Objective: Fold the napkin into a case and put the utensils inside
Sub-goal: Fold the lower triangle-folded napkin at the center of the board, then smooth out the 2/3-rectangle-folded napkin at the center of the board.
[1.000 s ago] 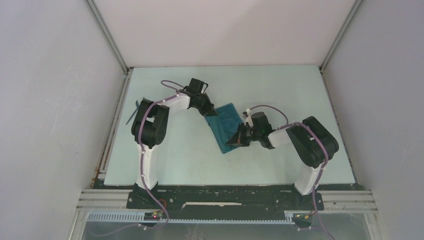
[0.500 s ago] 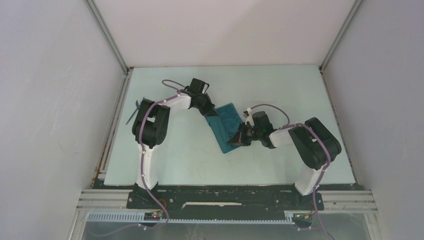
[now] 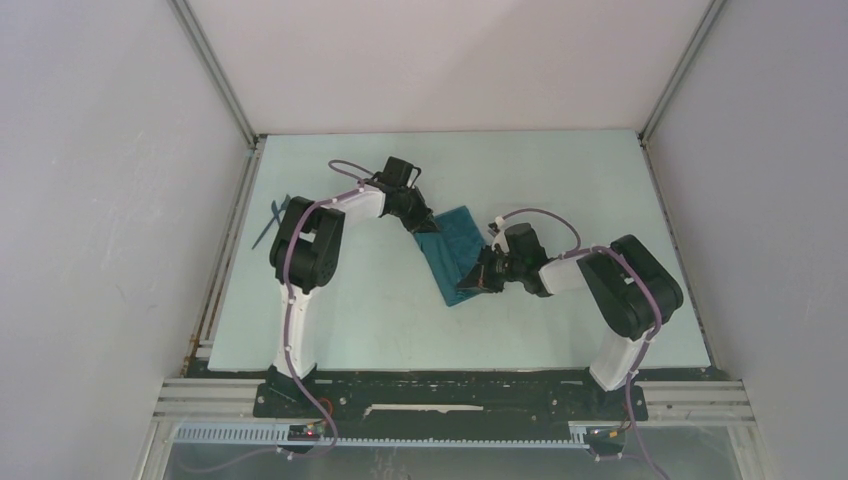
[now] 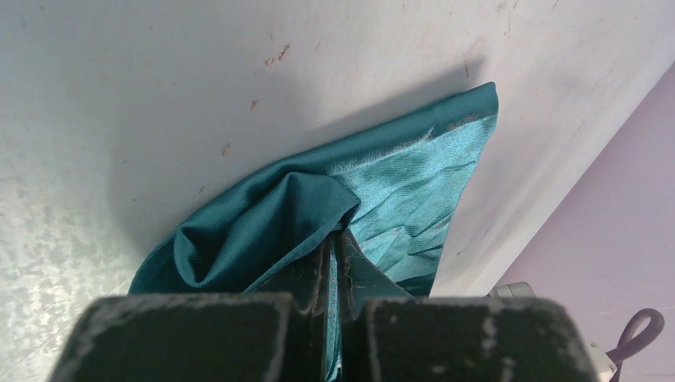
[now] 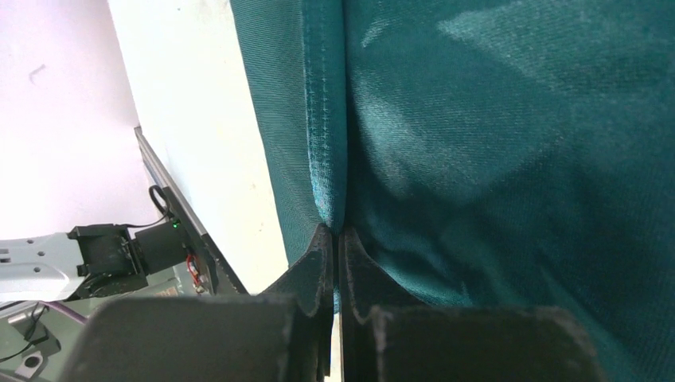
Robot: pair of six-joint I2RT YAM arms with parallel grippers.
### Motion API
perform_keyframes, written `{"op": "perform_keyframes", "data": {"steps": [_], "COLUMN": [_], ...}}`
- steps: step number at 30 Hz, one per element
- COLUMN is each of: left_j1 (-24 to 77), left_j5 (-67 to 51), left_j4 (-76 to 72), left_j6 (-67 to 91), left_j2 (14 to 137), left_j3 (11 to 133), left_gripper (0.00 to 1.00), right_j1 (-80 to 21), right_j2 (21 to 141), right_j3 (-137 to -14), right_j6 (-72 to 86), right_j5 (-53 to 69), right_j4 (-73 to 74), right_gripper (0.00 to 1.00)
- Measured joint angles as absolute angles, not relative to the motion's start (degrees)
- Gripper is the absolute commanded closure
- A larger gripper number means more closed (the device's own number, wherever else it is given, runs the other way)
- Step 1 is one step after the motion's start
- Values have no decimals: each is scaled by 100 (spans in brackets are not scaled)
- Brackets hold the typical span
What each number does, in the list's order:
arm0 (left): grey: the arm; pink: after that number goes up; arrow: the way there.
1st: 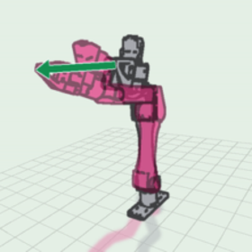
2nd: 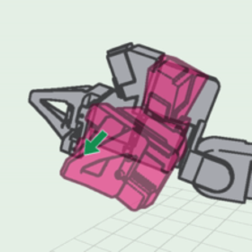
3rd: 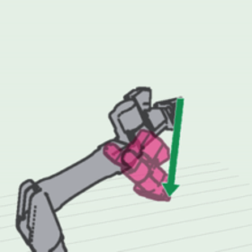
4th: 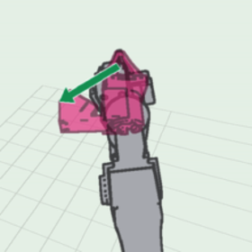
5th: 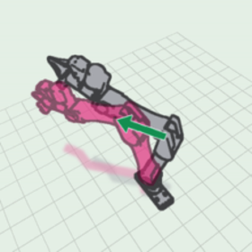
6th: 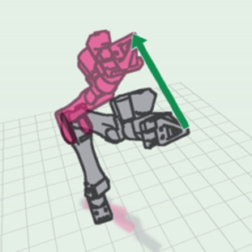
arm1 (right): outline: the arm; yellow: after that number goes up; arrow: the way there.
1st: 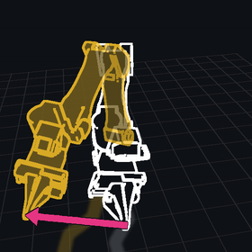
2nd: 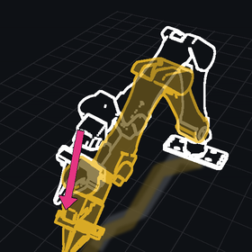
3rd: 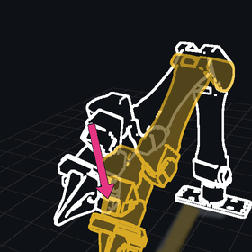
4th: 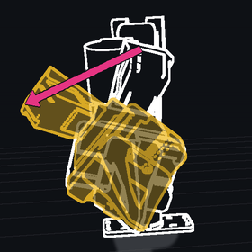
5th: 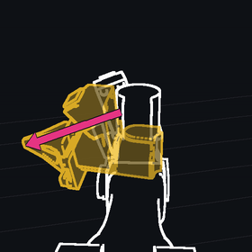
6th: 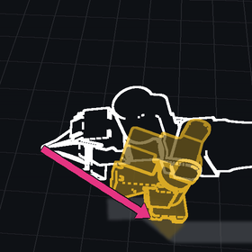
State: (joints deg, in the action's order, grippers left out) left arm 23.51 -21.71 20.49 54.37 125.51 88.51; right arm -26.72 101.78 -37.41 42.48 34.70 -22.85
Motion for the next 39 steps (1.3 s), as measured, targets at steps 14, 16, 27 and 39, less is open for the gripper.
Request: {"op": "perform_keyframes", "data": {"steps": [14, 16, 27, 39], "left_j1": [2357, 2357, 2357, 2357], "left_j5": [-2270, -2283, -2314, -2379], "left_j4": [2001, 1986, 1955, 1903], "left_j6": [5393, 5393, 5395, 5393], "left_j2": [12586, 12595, 12608, 12648], "left_j3": [8851, 8858, 8864, 8903], "left_gripper": [98, 98, 98, 96], "right_j1": [-2790, -2808, -3120, -2733], "right_j2": [9762, 9653, 8132, 10370], "right_j3": [-4344, -4477, -5155, -4797], "right_j6": [3555, 3395, 2405, 3203], "right_j5": [2842, 2523, 1686, 4191], "right_j4": [-637, -139, 1229, -1382], "right_gripper": [68, 52, 37, 45]}}
